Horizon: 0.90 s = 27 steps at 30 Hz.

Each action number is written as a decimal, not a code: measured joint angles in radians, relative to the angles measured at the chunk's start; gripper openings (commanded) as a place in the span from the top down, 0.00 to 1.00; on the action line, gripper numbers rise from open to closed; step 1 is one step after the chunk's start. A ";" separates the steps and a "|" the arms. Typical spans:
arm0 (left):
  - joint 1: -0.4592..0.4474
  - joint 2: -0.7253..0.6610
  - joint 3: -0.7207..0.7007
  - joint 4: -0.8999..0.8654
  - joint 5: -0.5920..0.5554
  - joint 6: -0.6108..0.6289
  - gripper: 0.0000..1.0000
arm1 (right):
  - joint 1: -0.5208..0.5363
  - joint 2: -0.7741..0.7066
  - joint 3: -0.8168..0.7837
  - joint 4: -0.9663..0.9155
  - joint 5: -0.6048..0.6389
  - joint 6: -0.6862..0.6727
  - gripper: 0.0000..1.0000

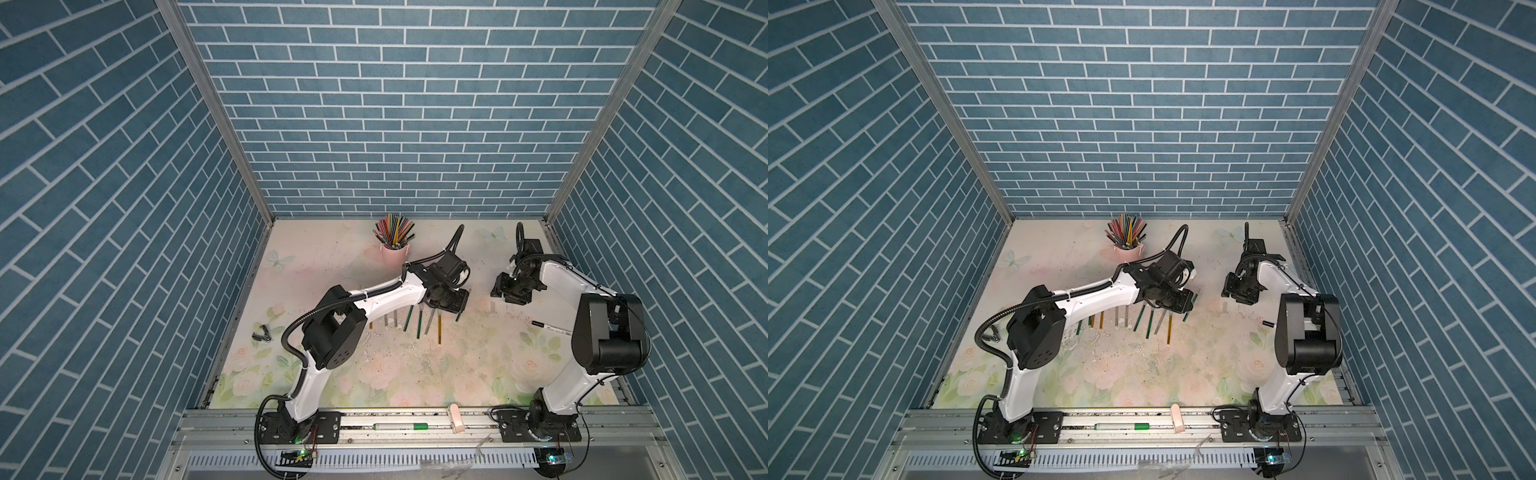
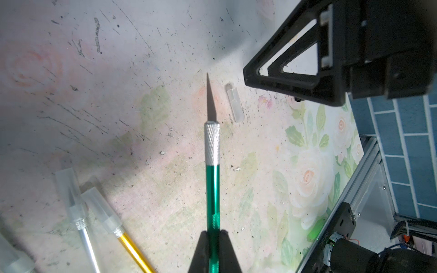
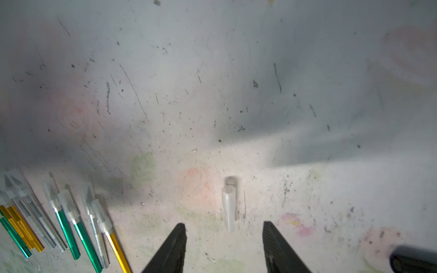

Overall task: Remove protective caps from carving knives
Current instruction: Place the protective sleeve at the center of the board.

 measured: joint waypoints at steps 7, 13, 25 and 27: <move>0.000 0.024 0.002 0.009 -0.002 -0.016 1.00 | -0.005 -0.027 -0.013 -0.001 0.001 0.000 0.40; 0.000 0.026 0.002 0.033 -0.024 -0.057 1.00 | -0.006 -0.030 -0.045 -0.006 0.002 0.004 0.02; -0.008 0.101 0.046 0.069 -0.079 -0.118 0.99 | -0.032 -0.110 -0.068 -0.016 -0.003 0.004 0.02; -0.013 0.120 0.058 0.068 -0.089 -0.124 0.98 | -0.045 -0.126 -0.079 -0.020 -0.006 0.004 0.02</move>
